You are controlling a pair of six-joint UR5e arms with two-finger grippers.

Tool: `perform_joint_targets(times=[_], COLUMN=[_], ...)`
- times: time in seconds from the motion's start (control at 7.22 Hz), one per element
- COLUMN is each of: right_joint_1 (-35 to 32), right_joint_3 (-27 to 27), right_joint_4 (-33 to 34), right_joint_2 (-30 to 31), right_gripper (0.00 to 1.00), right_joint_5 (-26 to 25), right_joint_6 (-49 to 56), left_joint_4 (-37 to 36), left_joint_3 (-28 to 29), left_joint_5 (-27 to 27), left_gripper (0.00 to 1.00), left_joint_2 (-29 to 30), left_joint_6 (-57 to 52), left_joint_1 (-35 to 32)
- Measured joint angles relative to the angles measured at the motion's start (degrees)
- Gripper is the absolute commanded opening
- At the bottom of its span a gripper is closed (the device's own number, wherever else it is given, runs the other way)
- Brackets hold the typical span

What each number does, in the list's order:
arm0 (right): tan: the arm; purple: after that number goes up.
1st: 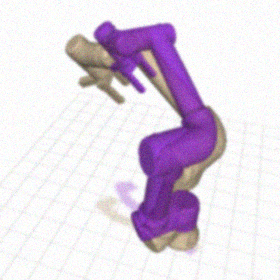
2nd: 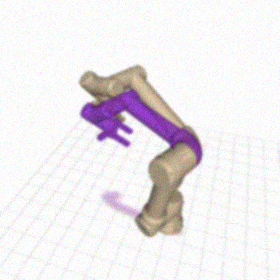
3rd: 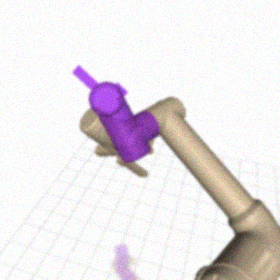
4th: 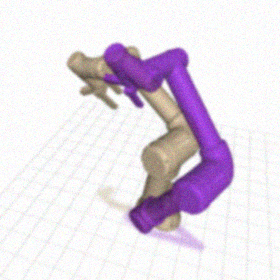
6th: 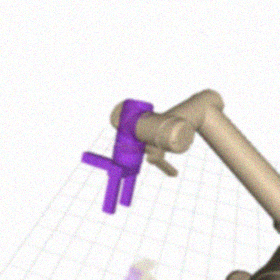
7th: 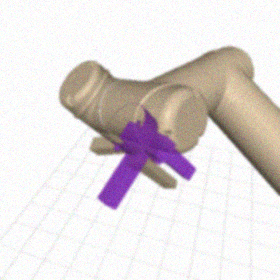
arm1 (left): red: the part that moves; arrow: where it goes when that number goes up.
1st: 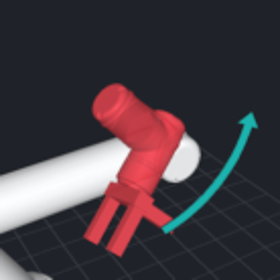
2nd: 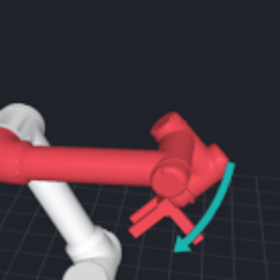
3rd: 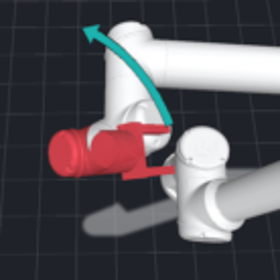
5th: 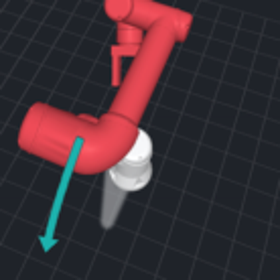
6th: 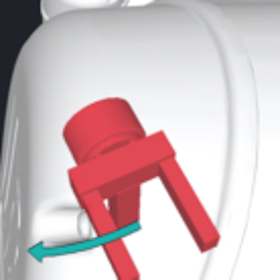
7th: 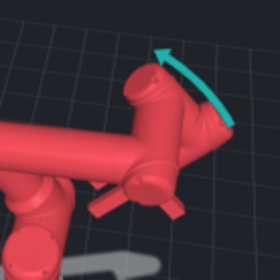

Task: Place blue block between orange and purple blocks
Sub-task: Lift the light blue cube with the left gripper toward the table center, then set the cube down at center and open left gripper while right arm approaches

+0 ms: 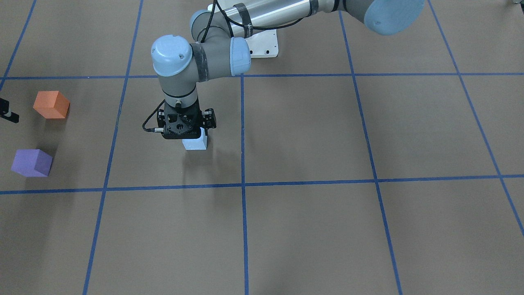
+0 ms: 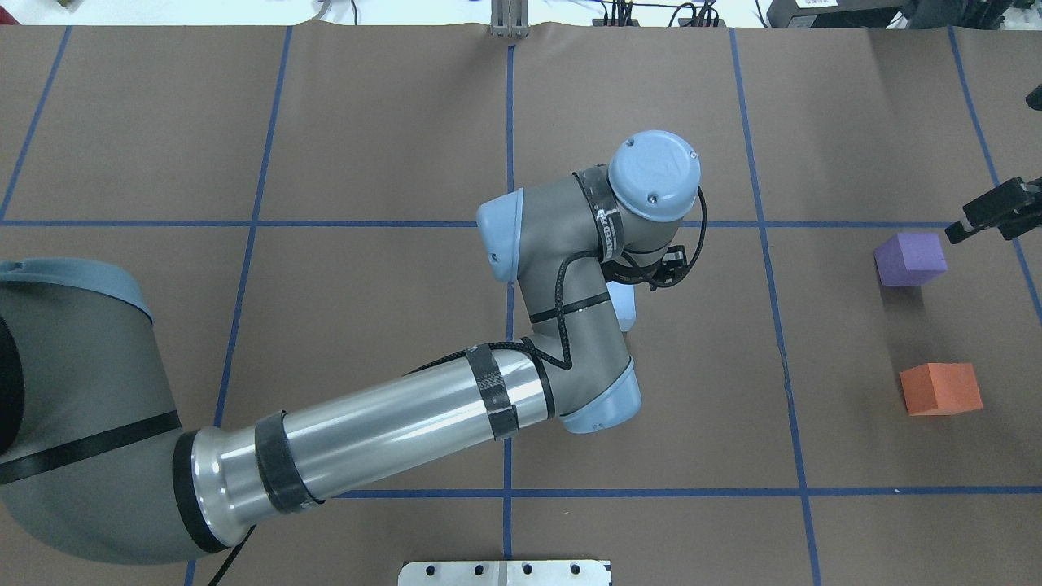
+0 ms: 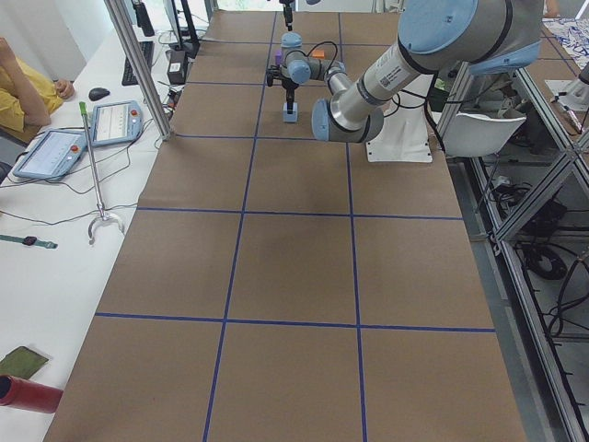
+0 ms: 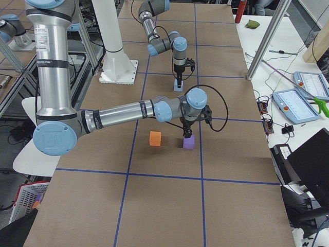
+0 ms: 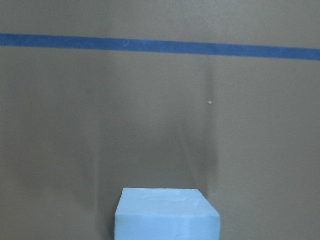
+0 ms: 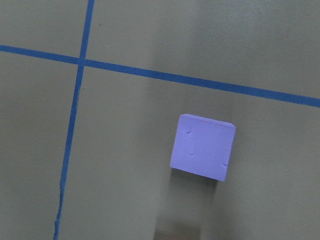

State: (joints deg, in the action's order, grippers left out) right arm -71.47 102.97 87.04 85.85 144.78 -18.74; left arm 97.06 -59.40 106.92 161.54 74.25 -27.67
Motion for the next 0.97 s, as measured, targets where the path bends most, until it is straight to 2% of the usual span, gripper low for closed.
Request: perform_joint_targets(times=[0.14, 0.28, 0.55, 0.69, 0.83, 0.97], right_joint_1=[3.16, 7.61, 20.10, 26.50, 31.64, 34.72], right_joint_3=[0.96, 1.97, 4.10, 4.26, 3.75, 2.80], right_joint_4=[-0.04, -0.29, -2.85, -3.78, -4.15, -4.30], right_joint_2=[-3.69, -7.94, -14.30, -17.03, -19.25, -20.91], right_gripper=[1.00, 1.00, 1.00, 1.00, 1.00, 1.00], right_joint_5=[-1.22, -4.13, -14.95, -21.46, -27.23, -30.96], right_joint_6=[-7.98, -17.70, -37.88, -46.02, -50.73, -52.67], left_joint_4=[-3.17, -4.88, -6.83, -7.69, -8.03, -8.15], left_joint_3=[-5.78, -13.63, -32.36, -39.58, -43.82, -45.63], left_joint_5=[2.19, 5.05, 10.00, 11.14, 11.52, 11.62], left_gripper=[1.00, 1.00, 1.00, 1.00, 1.00, 1.00], left_joint_2=[-2.59, -7.98, -24.44, -31.77, -36.35, -38.40], left_joint_6=[-0.74, -2.18, -8.58, -11.73, -13.36, -13.92], left_joint_1=[-2.44, -5.34, -10.65, -12.16, -12.76, -12.95])
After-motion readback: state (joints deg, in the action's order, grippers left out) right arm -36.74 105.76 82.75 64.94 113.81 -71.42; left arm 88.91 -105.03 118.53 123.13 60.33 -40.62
